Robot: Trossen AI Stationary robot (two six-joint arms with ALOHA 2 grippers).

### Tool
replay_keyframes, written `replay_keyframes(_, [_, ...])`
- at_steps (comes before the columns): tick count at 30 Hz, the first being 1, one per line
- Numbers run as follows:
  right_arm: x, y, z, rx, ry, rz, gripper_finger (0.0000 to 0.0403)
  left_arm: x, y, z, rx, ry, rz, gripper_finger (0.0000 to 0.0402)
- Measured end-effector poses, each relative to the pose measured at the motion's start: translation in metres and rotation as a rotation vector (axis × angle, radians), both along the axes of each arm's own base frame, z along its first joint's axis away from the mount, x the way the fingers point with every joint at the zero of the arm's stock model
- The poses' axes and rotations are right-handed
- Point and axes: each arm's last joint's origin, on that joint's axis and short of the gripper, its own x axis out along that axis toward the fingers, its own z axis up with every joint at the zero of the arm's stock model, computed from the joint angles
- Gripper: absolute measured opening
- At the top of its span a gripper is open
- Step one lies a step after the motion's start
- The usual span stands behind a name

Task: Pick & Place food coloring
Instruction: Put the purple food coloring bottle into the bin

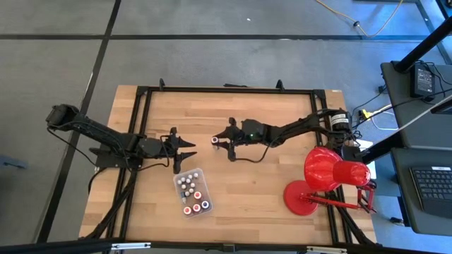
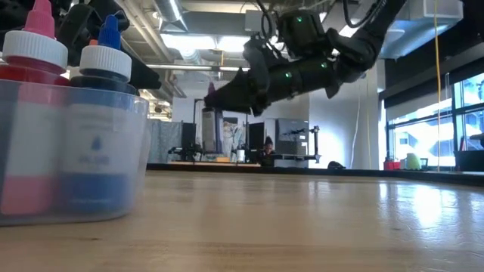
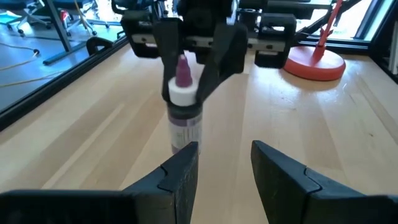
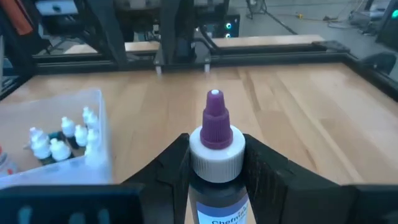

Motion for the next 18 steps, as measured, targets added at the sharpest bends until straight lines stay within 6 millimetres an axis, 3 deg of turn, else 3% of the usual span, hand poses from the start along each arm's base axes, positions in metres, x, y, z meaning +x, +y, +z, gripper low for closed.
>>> replay_keyframes(11, [-0.015, 0.001, -0.011, 0.002, -0.077, -0.003, 0.0125, 0.0, 0.0, 0.0, 0.002, 0.0, 0.001, 0.0143])
replay_keyframes(18, [-0.027, 0.002, -0.029, -0.005, -0.09, -0.012, 0.0125, 0.0, 0.0, 0.0, 0.002, 0.0, 0.002, 0.0144])
